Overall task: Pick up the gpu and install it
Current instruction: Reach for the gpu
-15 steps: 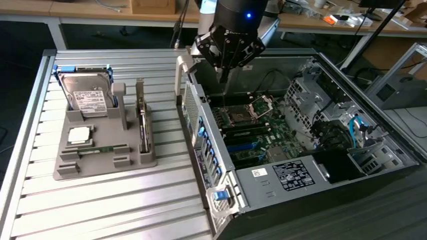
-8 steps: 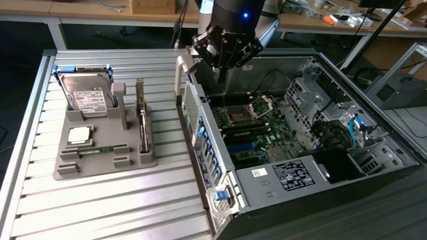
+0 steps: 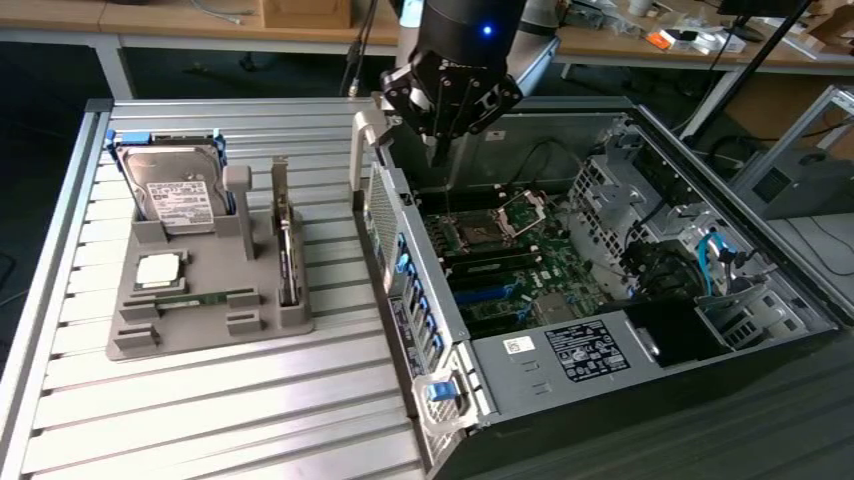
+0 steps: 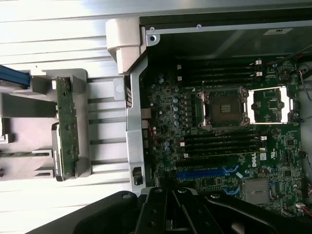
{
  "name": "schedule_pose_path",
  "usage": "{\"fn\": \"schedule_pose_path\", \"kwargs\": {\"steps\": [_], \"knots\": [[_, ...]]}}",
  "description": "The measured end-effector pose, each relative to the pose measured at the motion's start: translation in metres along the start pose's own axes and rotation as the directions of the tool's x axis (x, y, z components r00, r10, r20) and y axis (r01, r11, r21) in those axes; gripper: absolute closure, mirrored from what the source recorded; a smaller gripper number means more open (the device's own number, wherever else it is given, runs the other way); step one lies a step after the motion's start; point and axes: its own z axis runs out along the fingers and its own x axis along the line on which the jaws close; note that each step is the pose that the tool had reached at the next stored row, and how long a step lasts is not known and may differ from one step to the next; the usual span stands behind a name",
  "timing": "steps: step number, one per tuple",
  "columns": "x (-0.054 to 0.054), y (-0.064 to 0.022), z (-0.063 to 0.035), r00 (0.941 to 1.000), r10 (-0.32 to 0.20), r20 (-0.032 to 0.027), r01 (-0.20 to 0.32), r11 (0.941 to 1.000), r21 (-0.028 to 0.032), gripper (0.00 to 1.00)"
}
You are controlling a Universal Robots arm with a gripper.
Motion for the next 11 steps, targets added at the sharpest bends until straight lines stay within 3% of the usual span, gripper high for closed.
{"fn": "schedule_pose_path", "kwargs": {"steps": [11], "knots": [[0.0047,-0.0004,-0.0002,1.0,0.0,0.0,0.0,1.0,0.0001,0.89]]}}
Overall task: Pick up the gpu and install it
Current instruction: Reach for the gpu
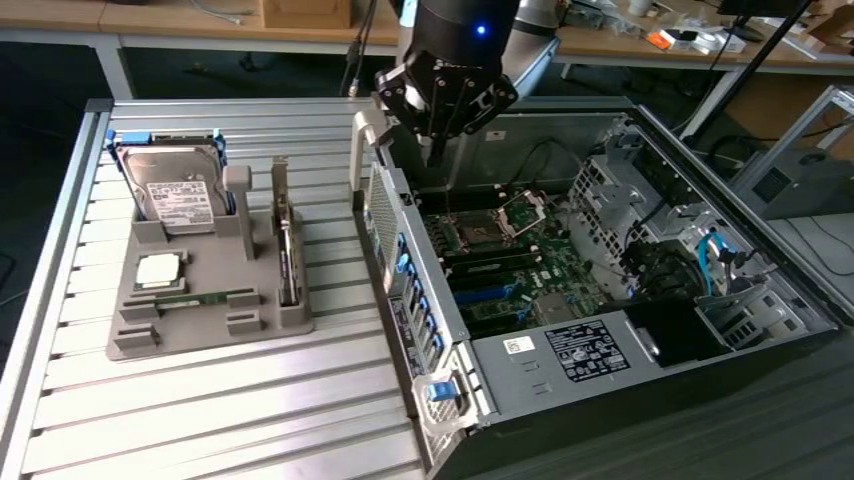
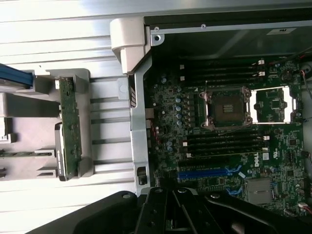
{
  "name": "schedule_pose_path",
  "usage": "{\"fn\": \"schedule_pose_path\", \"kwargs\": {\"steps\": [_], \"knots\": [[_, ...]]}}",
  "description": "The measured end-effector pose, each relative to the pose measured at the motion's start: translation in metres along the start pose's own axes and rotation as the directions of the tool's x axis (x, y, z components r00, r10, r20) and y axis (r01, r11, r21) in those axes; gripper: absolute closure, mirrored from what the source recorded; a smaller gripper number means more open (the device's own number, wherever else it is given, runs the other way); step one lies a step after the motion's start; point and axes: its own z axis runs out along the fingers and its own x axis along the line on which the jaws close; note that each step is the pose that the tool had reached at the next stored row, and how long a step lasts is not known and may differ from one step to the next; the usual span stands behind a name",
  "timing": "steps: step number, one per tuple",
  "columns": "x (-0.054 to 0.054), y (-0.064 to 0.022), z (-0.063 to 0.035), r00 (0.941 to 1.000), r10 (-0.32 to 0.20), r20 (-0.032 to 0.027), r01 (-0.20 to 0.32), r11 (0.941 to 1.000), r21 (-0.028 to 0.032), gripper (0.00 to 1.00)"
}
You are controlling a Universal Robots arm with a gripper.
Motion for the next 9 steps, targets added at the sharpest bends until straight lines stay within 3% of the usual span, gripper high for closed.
{"fn": "schedule_pose_path", "kwargs": {"steps": [9], "knots": [[0.0055,-0.0004,-0.0001,1.0,0.0,0.0,0.0,1.0,0.0,0.89]]}}
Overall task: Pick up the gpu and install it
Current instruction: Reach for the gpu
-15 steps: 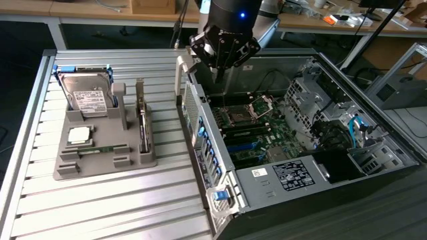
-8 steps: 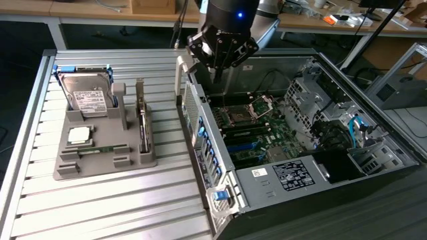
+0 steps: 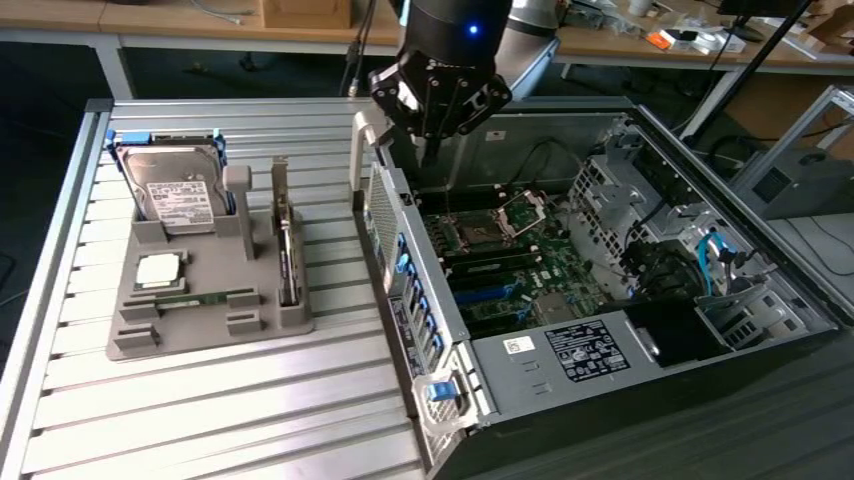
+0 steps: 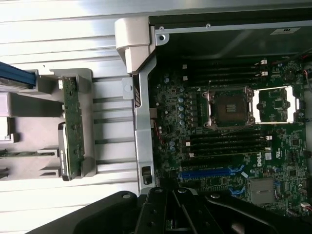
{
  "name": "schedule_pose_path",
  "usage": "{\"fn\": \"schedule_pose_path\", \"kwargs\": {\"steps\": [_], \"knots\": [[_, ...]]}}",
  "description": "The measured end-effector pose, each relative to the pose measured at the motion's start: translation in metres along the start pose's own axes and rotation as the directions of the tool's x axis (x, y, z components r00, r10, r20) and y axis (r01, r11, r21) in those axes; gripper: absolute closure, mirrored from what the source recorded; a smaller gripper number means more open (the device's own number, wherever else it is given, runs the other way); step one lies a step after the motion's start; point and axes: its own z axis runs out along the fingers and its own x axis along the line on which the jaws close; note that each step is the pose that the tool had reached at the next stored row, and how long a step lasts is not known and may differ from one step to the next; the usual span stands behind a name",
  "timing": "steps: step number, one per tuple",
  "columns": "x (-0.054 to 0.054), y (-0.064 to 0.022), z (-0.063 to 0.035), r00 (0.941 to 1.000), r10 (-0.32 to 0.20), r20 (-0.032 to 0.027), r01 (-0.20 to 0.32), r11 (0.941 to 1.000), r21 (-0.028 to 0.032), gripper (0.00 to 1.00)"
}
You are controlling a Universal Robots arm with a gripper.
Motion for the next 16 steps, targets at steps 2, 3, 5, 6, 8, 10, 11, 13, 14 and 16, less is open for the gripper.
{"fn": "schedule_pose_path", "kwargs": {"steps": [2,3,5,6,8,10,11,13,14,16], "knots": [[0.0013,-0.0001,0.0,1.0,0.0,0.0,0.0,1.0,0.0,0.89],[0.0018,-0.0001,0.0,1.0,0.0,0.0,0.0,1.0,0.0,0.89],[0.0028,-0.0002,-0.0001,1.0,0.0,0.0,0.0,1.0,0.0,0.89],[0.0032,-0.0002,-0.0001,1.0,0.0,0.0,0.0,1.0,0.0,0.89],[0.0041,-0.0003,-0.0001,1.0,0.0,0.0,0.0,1.0,0.0,0.89],[0.0054,-0.0004,-0.0002,1.0,0.0,0.0,0.0,1.0,0.0,0.89],[0.0063,-0.0005,-0.0002,1.0,0.0,0.0,0.0,1.0,0.0,0.89],[0.0072,-0.0005,-0.0002,1.0,0.0,0.0,0.0,1.0,0.0,0.89],[0.0077,-0.0006,-0.0002,1.0,0.0,0.0,0.0,1.0,0.0,0.89],[0.0088,-0.0007,-0.0003,1.0,0.0,0.0,0.0,1.0,0.0,0.89]]}}
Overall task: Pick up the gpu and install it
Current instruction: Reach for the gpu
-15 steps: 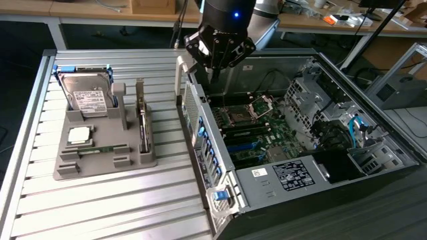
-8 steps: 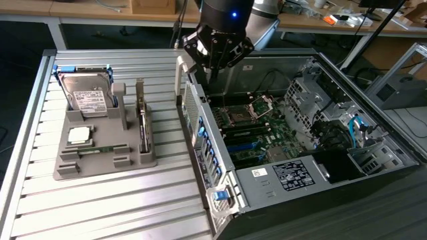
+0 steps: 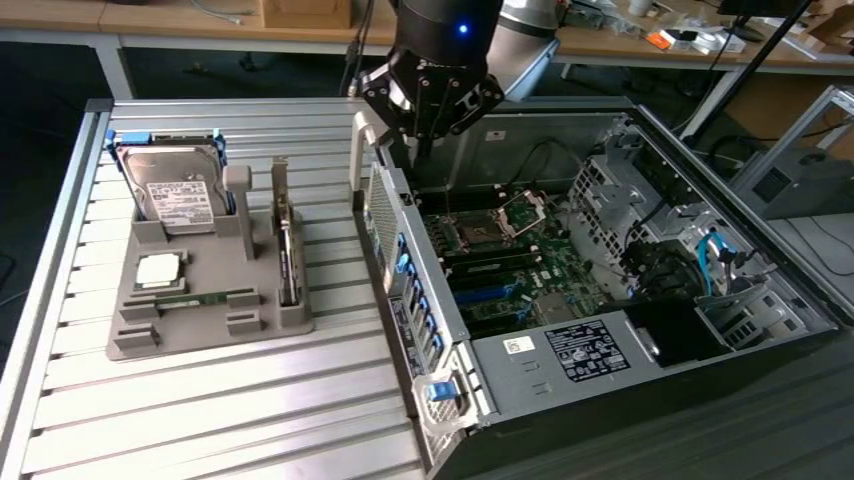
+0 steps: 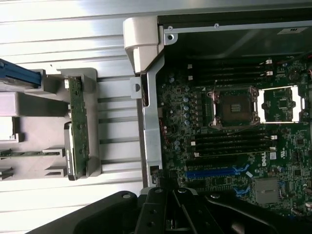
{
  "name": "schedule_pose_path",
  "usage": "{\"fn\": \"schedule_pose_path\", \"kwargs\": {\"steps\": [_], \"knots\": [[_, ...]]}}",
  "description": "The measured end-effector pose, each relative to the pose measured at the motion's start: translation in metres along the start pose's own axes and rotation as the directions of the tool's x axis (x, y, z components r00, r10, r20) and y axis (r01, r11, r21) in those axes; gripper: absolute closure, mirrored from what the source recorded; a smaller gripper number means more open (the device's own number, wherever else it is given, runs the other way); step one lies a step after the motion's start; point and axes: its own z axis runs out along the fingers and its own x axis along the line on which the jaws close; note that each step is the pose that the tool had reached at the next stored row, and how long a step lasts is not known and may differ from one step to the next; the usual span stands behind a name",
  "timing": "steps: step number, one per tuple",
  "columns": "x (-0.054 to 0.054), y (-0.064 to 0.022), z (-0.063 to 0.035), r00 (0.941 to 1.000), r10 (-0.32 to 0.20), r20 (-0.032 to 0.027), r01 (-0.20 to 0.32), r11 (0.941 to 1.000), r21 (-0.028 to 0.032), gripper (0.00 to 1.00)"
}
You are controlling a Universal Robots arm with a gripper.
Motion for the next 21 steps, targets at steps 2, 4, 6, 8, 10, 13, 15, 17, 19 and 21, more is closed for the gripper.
{"fn": "schedule_pose_path", "kwargs": {"steps": [2,4,6,8,10,13,15,17,19,21], "knots": [[0.0014,-0.0001,0.0,1.0,0.0,0.0,0.0,1.0,0.0,0.89],[0.0027,-0.0002,0.0,1.0,0.0,0.0,0.0,1.0,-0.0001,0.89],[0.0039,-0.0003,-0.0001,1.0,0.0,0.0,0.0,1.0,-0.0001,0.89],[0.0051,-0.0004,-0.0001,1.0,0.0,0.0,0.0,1.0,0.0,0.89],[0.0059,-0.0004,-0.0002,1.0,0.0,0.0,0.0,1.0,0.0,0.89],[0.0071,-0.0005,-0.0002,1.0,0.0,0.0,0.0,1.0,0.0,0.89],[0.0083,-0.0006,-0.0002,1.0,0.0,0.0,0.0,1.0,0.0,0.89],[0.009,-0.0007,-0.0002,1.0,0.0,0.0,0.0,1.0,-0.0001,0.89],[0.0095,-0.0007,-0.0003,1.0,0.0,0.0,0.0,1.0,0.0,0.89],[0.01,-0.0008,-0.0003,1.0,0.0,0.0,0.0,1.0,0.0,0.89]]}}
